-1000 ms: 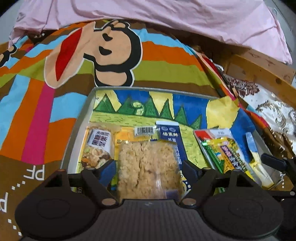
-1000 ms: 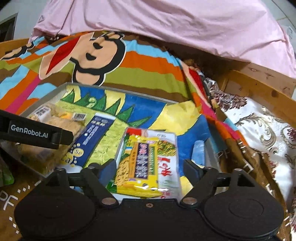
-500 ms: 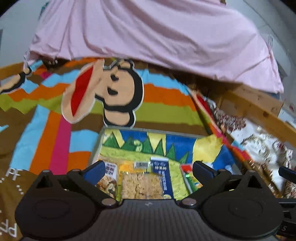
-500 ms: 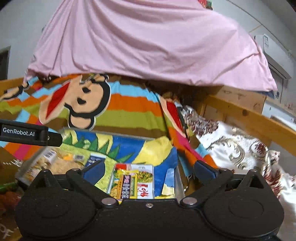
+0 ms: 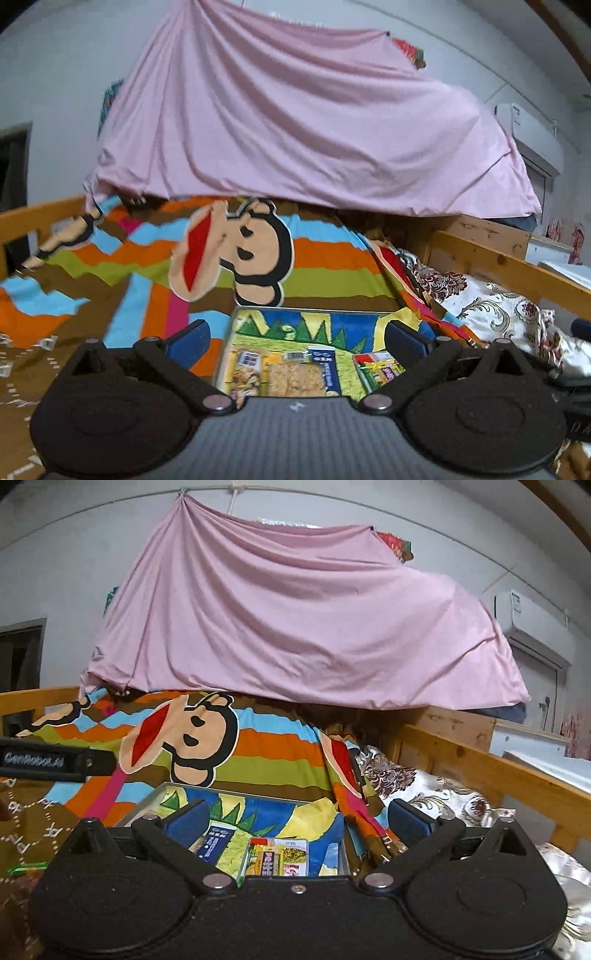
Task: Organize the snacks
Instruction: 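Raise both tools away from the tray, then move left tool to the green sausage stick while right tool approaches the orange candy bag, then close left tool on the green sausage stick while right tool grasps the orange candy bag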
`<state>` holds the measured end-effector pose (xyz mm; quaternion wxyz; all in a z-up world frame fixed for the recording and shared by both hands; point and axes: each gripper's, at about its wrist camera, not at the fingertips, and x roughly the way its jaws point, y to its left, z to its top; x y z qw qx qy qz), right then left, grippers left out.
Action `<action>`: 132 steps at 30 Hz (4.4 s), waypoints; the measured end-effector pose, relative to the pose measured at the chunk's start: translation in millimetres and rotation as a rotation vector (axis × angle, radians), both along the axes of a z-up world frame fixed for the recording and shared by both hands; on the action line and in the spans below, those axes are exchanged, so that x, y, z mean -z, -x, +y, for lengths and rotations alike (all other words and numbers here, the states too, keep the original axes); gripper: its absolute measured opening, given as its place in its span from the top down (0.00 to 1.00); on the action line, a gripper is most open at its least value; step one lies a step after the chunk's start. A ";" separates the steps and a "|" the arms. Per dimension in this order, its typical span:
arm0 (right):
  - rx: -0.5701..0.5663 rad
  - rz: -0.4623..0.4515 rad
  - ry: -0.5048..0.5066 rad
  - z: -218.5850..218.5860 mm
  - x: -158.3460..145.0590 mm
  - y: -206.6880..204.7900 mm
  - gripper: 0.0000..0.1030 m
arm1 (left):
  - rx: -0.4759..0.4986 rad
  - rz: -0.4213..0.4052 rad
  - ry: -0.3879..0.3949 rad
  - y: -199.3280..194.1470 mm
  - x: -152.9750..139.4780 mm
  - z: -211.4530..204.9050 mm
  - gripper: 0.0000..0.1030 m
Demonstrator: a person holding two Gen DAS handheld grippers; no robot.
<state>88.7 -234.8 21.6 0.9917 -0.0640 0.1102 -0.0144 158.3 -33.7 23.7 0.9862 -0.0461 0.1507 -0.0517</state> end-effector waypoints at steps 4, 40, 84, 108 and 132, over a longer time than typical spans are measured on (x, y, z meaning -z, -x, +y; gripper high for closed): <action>-0.012 -0.015 0.013 0.2 -1.6 34.4 0.01 | 0.007 -0.035 -0.043 35.0 0.6 2.0 0.01; -0.224 0.149 0.030 63.4 6.2 126.3 0.01 | -0.092 0.240 0.028 142.9 9.8 53.3 0.00; -0.384 0.201 0.500 230.8 140.0 -47.6 0.01 | -0.112 0.715 -0.068 -80.9 89.0 135.7 0.01; -0.352 0.385 0.075 116.4 85.8 -32.6 0.01 | 0.118 0.655 -0.292 -80.0 96.6 97.9 0.01; -0.680 0.678 -0.166 107.8 111.4 -139.1 0.26 | 0.246 0.712 0.001 -101.6 107.3 129.0 0.20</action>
